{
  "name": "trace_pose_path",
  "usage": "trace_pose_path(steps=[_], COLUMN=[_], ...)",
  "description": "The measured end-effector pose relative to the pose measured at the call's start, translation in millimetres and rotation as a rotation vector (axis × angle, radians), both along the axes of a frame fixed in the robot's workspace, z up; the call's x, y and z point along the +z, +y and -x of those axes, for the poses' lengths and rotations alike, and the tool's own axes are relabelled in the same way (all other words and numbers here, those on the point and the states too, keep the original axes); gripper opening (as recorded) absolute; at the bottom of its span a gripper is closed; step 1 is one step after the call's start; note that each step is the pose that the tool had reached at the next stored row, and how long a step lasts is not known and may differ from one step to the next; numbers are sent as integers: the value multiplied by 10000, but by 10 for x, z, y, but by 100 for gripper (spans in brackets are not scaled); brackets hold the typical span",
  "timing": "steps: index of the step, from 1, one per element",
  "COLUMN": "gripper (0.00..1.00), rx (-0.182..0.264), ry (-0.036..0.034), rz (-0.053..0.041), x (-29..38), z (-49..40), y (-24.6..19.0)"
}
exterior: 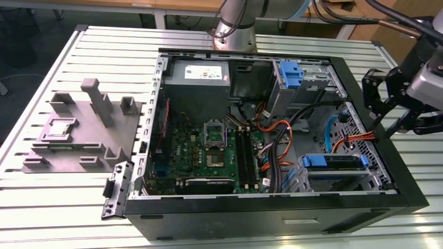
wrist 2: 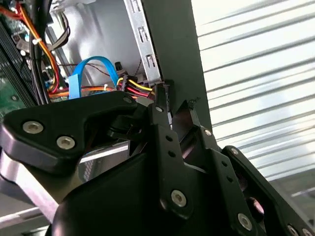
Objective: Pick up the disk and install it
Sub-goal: 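Insert the first disk wire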
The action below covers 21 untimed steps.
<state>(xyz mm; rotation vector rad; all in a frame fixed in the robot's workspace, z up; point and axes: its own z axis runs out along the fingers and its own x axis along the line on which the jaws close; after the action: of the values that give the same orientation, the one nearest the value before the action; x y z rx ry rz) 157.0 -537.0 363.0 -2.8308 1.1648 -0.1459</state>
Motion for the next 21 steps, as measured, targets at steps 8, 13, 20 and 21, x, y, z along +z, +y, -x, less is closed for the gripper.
trace_pose_path(steps=[8,13,20,21], gripper=[33,33,33,33], rx=[991,1341,1970,1971], ry=[-2,1,-16,-17], rz=[42,119,169,170], x=[-20,-34,-61,-60], z=[0,0,0,0], y=[-1,-2,-2,-2])
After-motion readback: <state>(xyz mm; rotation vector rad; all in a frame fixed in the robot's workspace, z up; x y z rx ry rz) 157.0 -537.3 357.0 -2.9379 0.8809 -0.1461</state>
